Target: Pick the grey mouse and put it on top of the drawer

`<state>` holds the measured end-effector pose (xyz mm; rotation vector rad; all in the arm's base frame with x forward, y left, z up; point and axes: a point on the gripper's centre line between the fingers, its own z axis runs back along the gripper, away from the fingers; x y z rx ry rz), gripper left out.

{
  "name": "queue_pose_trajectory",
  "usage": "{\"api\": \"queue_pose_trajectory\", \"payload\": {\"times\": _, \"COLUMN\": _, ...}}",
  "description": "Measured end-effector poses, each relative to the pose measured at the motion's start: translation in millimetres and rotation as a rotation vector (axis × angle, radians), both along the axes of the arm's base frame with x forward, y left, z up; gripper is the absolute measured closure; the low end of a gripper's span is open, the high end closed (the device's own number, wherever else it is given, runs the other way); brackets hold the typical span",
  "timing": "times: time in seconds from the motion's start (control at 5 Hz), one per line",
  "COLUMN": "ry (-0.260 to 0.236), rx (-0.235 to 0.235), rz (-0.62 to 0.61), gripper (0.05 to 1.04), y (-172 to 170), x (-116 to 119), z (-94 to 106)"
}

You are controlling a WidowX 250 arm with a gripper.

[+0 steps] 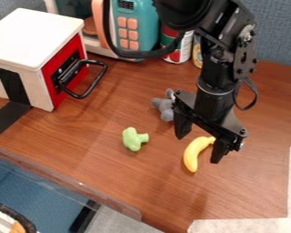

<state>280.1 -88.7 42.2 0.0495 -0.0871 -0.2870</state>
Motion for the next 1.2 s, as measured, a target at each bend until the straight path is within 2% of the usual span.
{"api": "queue_pose_trajectory", "payload": {"times": 0.2, "ry": 0.029, "rx": 0.01, "rz": 0.003, "gripper": 0.083, "y": 1, "x": -3, "z": -8.0}}
{"api": "queue_pose_trajectory", "payload": {"times": 0.6, "ry": 0.001, "rx": 0.038, "rz": 0.118, "gripper": 0.083, "y": 42, "x": 30, "z": 1.3}}
{"api": "queue_pose_trajectory", "payload": {"times": 0.8, "ry": -0.05, "rx": 0.025, "rz": 0.178, "gripper": 0.083, "y": 68, "x": 47, "z": 8.7}}
{"api": "queue_pose_trajectory", "payload": {"times": 1.2, "ry": -0.025, "rx": 0.036, "rz": 0.255, "gripper": 0.083, "y": 96, "x": 67, "z": -13.0}}
